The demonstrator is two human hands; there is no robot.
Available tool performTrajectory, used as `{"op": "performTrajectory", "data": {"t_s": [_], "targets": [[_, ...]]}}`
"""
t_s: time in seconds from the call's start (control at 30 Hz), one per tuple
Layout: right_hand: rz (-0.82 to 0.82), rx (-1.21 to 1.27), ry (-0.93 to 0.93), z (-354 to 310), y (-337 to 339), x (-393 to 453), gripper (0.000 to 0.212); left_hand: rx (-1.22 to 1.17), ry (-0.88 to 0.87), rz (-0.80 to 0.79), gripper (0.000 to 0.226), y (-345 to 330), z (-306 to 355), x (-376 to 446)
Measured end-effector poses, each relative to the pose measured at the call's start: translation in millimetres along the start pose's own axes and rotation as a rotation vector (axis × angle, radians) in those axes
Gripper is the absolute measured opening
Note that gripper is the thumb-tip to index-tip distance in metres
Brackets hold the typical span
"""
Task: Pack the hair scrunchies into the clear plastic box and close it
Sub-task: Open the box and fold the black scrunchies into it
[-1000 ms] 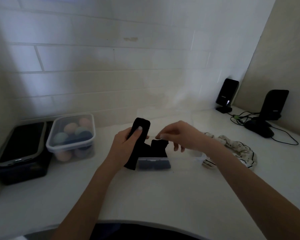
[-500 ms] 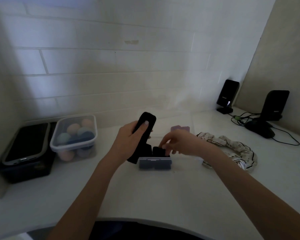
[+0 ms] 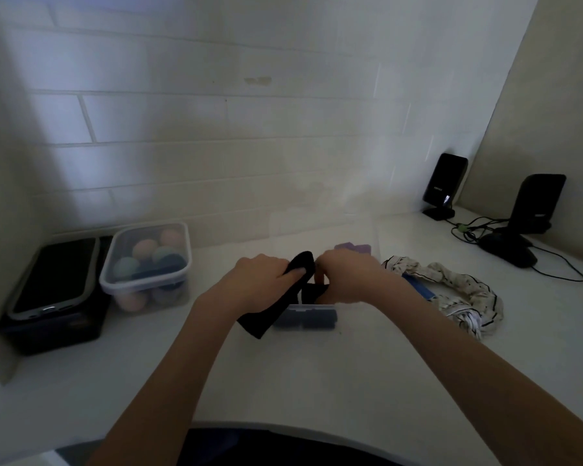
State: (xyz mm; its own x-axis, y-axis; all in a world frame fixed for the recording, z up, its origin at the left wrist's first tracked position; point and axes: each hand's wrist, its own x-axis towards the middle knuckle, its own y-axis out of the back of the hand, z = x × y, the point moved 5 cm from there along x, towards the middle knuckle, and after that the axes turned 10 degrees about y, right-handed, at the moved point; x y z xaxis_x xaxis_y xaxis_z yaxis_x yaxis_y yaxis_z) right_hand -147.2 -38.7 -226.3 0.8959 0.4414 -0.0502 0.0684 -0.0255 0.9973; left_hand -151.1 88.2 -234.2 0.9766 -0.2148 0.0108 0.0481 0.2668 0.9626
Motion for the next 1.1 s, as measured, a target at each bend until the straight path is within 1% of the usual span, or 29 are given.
{"op": "performTrajectory", "data": {"t_s": [0.07, 0.1, 0.17, 0.23, 0.3, 0.37, 0.43, 0.5, 0.57, 0.6, 0.67, 0.7, 0.73, 0.77, 0.83, 0.87, 0.93, 1.0, 1.1], "targets": [[0.111, 0.102, 0.023, 5, 6, -8, 0.026, -0.14, 0.016, -0.052, 0.05, 0, -5, 2], [0.182, 0.168, 0.044, 8, 8, -12, 0.025, -0.215, 0.019, -0.065, 0.052, -1, -7, 2], [0.289, 0.31, 0.103, 11, 7, -17, 0.031, -0.299, 0.012, -0.063, 0.053, -2, -9, 0], [0.31, 0.364, 0.199, 7, 1, -18, 0.042, -0.312, -0.01, -0.034, 0.052, -4, -8, -1], [0.279, 0.368, 0.277, 3, -6, -15, 0.049, -0.331, -0.04, 0.028, 0.046, -5, -9, -2], [0.216, 0.325, 0.312, 3, -9, -10, 0.047, -0.386, -0.061, 0.107, 0.04, -3, -11, -5], [0.118, 0.217, 0.307, 4, -10, -3, 0.042, -0.404, -0.078, 0.17, 0.041, -1, -13, -6], [0.013, 0.117, 0.287, 3, -14, 4, 0.038, -0.377, -0.095, 0.191, 0.043, -2, -13, -6], [-0.086, 0.064, 0.289, 0, -19, 9, 0.032, -0.339, -0.1, 0.174, 0.042, -5, -13, -5], [-0.13, 0.069, 0.289, -1, -20, 9, 0.026, -0.334, -0.1, 0.158, 0.042, -6, -14, -4], [-0.232, 0.154, 0.27, 1, -15, 5, 0.011, -0.366, -0.092, 0.133, 0.043, -7, -15, -4], [-0.291, 0.219, 0.247, 2, -11, 2, 0.006, -0.393, -0.085, 0.126, 0.044, -8, -17, -3], [-0.326, 0.285, 0.223, 4, -8, 0, 0.007, -0.417, -0.074, 0.122, 0.045, -8, -18, -2], [-0.307, 0.348, 0.21, 5, -4, -1, 0.009, -0.434, -0.066, 0.119, 0.046, -7, -18, -2], [-0.164, 0.436, 0.186, 7, 0, 2, 0.015, -0.449, -0.066, 0.114, 0.044, -7, -18, -2], [-0.112, 0.446, 0.164, 7, -1, 3, 0.022, -0.451, -0.072, 0.114, 0.042, -8, -17, -3], [-0.114, 0.423, 0.147, 3, -7, 3, 0.032, -0.454, -0.076, 0.12, 0.041, -9, -18, -3], [-0.151, 0.35, 0.167, -2, -10, 1, 0.032, -0.454, -0.073, 0.127, 0.043, -10, -20, -2], [-0.113, 0.237, 0.186, -5, -11, 0, 0.03, -0.447, -0.09, 0.13, 0.042, -9, -17, -4]]}}
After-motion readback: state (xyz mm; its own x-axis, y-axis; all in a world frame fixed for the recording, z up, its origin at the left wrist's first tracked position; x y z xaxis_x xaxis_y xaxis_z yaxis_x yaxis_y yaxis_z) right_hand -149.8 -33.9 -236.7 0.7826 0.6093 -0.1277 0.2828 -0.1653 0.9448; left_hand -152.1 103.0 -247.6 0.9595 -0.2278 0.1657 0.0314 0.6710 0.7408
